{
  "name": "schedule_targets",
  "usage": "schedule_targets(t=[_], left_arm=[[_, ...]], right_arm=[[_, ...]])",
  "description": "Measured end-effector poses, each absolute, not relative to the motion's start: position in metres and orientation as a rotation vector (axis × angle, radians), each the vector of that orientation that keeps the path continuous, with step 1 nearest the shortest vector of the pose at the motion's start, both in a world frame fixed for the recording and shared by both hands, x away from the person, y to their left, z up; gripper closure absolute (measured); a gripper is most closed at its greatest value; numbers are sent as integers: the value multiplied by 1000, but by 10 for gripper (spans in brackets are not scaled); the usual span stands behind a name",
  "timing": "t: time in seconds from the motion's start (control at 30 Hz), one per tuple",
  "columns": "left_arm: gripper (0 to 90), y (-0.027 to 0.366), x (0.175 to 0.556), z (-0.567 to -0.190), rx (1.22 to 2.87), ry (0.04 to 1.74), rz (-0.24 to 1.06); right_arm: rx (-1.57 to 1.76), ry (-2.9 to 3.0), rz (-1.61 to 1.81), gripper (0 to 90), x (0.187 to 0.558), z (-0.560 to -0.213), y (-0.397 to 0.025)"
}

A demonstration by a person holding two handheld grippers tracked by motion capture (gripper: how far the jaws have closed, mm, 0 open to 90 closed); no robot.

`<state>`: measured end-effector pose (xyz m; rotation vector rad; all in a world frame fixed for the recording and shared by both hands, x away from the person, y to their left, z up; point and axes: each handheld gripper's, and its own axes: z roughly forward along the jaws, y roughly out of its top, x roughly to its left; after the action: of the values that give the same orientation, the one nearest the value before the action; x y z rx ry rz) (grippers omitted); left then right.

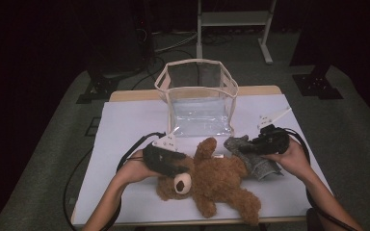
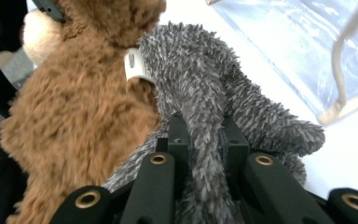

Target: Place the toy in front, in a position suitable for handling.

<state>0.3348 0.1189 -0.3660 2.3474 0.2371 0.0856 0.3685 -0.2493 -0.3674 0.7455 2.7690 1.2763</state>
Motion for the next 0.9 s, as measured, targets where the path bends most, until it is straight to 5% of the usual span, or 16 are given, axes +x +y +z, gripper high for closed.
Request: schedule_targets(t=[0.9], left_arm=[[516,115,340,-366,2364,256,96]], right_arm=[[633,2759,1456,780,311,-378,-249]])
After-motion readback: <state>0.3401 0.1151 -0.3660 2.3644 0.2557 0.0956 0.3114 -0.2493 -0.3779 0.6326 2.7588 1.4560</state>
